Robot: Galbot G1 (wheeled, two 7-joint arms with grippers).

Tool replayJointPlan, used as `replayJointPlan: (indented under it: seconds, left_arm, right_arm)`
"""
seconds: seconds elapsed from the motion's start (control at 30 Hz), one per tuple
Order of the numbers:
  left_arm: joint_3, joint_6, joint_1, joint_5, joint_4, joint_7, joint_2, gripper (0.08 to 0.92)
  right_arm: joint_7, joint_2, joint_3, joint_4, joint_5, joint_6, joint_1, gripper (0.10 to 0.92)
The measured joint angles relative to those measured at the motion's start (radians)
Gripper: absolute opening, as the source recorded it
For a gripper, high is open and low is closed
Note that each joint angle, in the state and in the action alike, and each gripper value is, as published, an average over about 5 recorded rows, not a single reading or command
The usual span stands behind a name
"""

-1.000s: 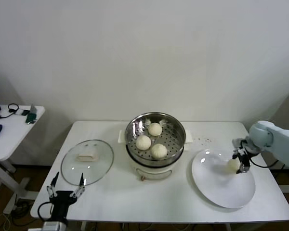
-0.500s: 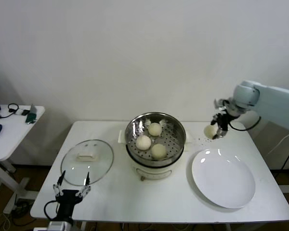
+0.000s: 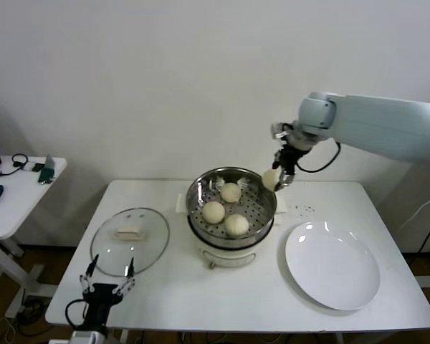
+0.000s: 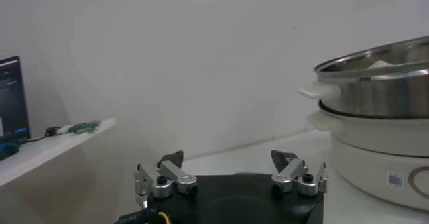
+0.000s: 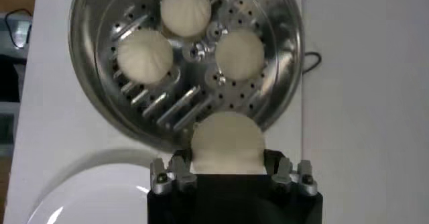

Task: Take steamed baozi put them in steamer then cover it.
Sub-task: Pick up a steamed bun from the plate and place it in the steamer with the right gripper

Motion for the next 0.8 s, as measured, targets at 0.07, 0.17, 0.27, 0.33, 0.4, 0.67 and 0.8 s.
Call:
replayJointPlan:
  seconds: [0.07, 0.17, 0.27, 0.33, 0.4, 0.67, 0.8]
  left_arm:
    - [0.000, 0.000, -0.002, -0.001, 0.000, 0.000, 0.000, 0.823]
    - [0.001, 0.002, -0.005, -0.001, 0.000, 0.000, 0.000, 0.823]
    - [0.002, 0.003, -0.007, -0.002, 0.000, 0.000, 0.003, 0.823]
    - [0.001, 0.004, -0.008, -0.003, 0.000, 0.000, 0.005, 0.823]
    - [0.000, 0.004, -0.008, -0.004, 0.001, 0.000, 0.006, 0.823]
    - [-0.002, 0.003, -0.007, -0.007, 0.007, 0.000, 0.006, 0.823]
    - [-0.002, 0.004, -0.008, -0.007, 0.008, 0.000, 0.006, 0.823]
  right_arm:
    - [0.000, 0.032, -0.008, -0.010, 0.008, -0.001, -0.009, 0.687]
    - [0.001, 0.073, -0.015, -0.026, 0.012, -0.001, -0.027, 0.687]
    - [0.001, 0.106, -0.018, -0.044, 0.010, -0.002, -0.049, 0.688]
    - [0.002, 0.122, -0.019, -0.057, 0.005, -0.002, -0.066, 0.690]
    - [0.001, 0.133, -0.023, -0.067, -0.003, -0.001, -0.082, 0.693]
    - [0.000, 0.154, -0.035, -0.086, -0.041, 0.001, -0.129, 0.698]
    - [0.007, 0.158, -0.031, -0.095, -0.059, -0.002, -0.147, 0.727]
